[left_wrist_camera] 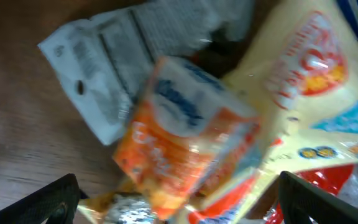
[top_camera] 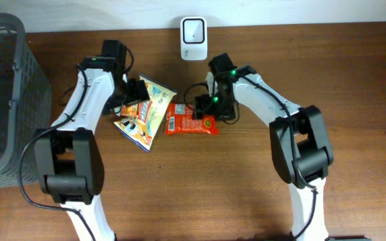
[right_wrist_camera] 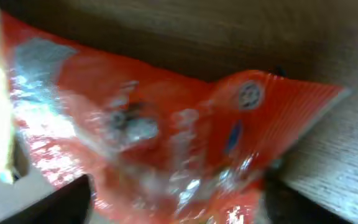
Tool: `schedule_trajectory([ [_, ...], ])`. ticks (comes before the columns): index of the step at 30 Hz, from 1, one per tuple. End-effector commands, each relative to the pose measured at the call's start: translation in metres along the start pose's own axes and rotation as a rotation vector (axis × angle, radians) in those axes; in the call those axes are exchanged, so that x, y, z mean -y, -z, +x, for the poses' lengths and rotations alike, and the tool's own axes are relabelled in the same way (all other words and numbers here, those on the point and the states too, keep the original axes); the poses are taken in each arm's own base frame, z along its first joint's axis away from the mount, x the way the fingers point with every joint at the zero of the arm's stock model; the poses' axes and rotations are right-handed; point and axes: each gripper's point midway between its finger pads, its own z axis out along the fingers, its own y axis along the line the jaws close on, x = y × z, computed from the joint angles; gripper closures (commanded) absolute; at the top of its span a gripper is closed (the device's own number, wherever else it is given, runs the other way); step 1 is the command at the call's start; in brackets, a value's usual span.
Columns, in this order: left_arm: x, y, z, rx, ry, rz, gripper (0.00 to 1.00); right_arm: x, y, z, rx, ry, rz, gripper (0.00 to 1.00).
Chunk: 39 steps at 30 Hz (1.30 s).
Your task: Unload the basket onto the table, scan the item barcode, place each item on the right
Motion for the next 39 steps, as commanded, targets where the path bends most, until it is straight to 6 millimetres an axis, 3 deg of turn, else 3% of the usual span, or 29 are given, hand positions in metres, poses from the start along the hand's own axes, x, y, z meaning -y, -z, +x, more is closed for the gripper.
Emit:
schedule_trajectory([
  [1, -0.027, 0.0, -0.003, -0.007, 0.043, -0.035, 0.01, 0.016, -0.023, 0.012, -0.056, -0.049, 0.027, 0.47],
  [2, -0.027, 0.0, -0.002, -0.012, 0.043, -0.037, 0.01, 0.016, -0.022, 0.011, -0.053, -0.049, 0.031, 0.74],
  [3, -0.027, 0.0, -0.002, -0.012, 0.043, -0.037, 0.01, 0.018, -0.021, 0.01, -0.05, -0.052, 0.031, 0.9],
  [4, -0.027, 0.0, -0.002, -0.012, 0.043, -0.037, 0.01, 0.02, -0.019, 0.008, -0.047, -0.058, 0.035, 0.96],
  [6, -0.027, 0.0, -0.002, -0.012, 0.043, -0.037, 0.01, 0.04, 0.005, -0.004, -0.025, -0.096, 0.11, 0.96],
  [8, -0.027, 0.0, -0.003, -0.009, 0.043, -0.036, 0.01, 0.061, 0.063, -0.025, 0.044, -0.106, 0.289, 0.96],
  [10, -0.027, 0.0, -0.003, -0.009, 0.043, -0.036, 0.01, 0.071, 0.137, -0.04, 0.155, -0.082, 0.526, 0.96],
  [12, -0.027, 0.0, -0.003, -0.009, 0.043, -0.036, 0.01, 0.075, 0.199, -0.042, 0.234, -0.049, 0.774, 0.96],
  [14, -0.027, 0.0, -0.003, -0.009, 0.043, -0.036, 0.01, 0.078, 0.216, -0.032, 0.238, -0.035, 0.941, 0.96],
  [16, -0.027, 0.0, -0.003, -0.009, 0.043, -0.036, 0.01, 0.068, 0.202, -0.021, 0.212, -0.037, 0.979, 0.96],
  [18, -0.027, 0.0, -0.003, -0.009, 0.043, -0.036, 0.01, 0.061, 0.171, -0.015, 0.177, -0.024, 0.97, 0.96],
  [20, -0.027, 0.0, -0.003, -0.009, 0.043, -0.036, 0.01, 0.055, 0.127, -0.005, 0.127, 0.002, 0.967, 0.96],
  [22, -0.027, 0.0, -0.003, -0.008, 0.043, -0.036, 0.01, 0.023, 0.089, 0.008, 0.106, 0.052, 0.885, 0.96],
  [26, -0.027, 0.0, -0.003, -0.009, 0.043, -0.036, 0.01, -0.066, 0.034, 0.03, 0.12, 0.1, 0.613, 0.96],
  [27, -0.027, 0.0, -0.003, -0.009, 0.043, -0.036, 0.01, -0.082, 0.025, 0.034, 0.117, 0.117, 0.558, 0.74],
  [28, -0.027, 0.0, -0.003, -0.009, 0.043, -0.036, 0.01, -0.095, 0.021, 0.035, 0.116, 0.126, 0.512, 0.28],
  [29, -0.027, 0.0, -0.003, -0.009, 0.043, -0.036, 0.01, -0.1, 0.029, 0.032, 0.111, 0.115, 0.477, 0.13],
  [30, -0.027, 0.0, -0.003, -0.009, 0.043, -0.036, 0.01, -0.099, 0.042, 0.026, 0.117, 0.099, 0.469, 0.01],
  [33, -0.027, 0.0, -0.003, -0.009, 0.043, -0.036, 0.01, -0.066, 0.077, 0.006, 0.071, 0.042, 0.415, 0.01],
  [34, -0.027, 0.0, -0.003, -0.009, 0.043, -0.036, 0.01, -0.064, 0.074, 0.007, -0.006, -0.041, 0.258, 0.06],
  [35, -0.027, 0.0, -0.003, -0.009, 0.043, -0.036, 0.01, -0.056, 0.072, 0.005, -0.013, -0.131, 0.229, 0.07],
  [37, -0.027, 0.0, -0.003, -0.009, 0.043, -0.036, 0.01, -0.042, 0.06, -0.003, 0.047, -0.476, 0.236, 0.09],
  [39, -0.027, 0.0, -0.003, -0.009, 0.043, -0.036, 0.01, -0.042, 0.037, -0.006, 0.096, -0.723, 0.21, 0.11],
])
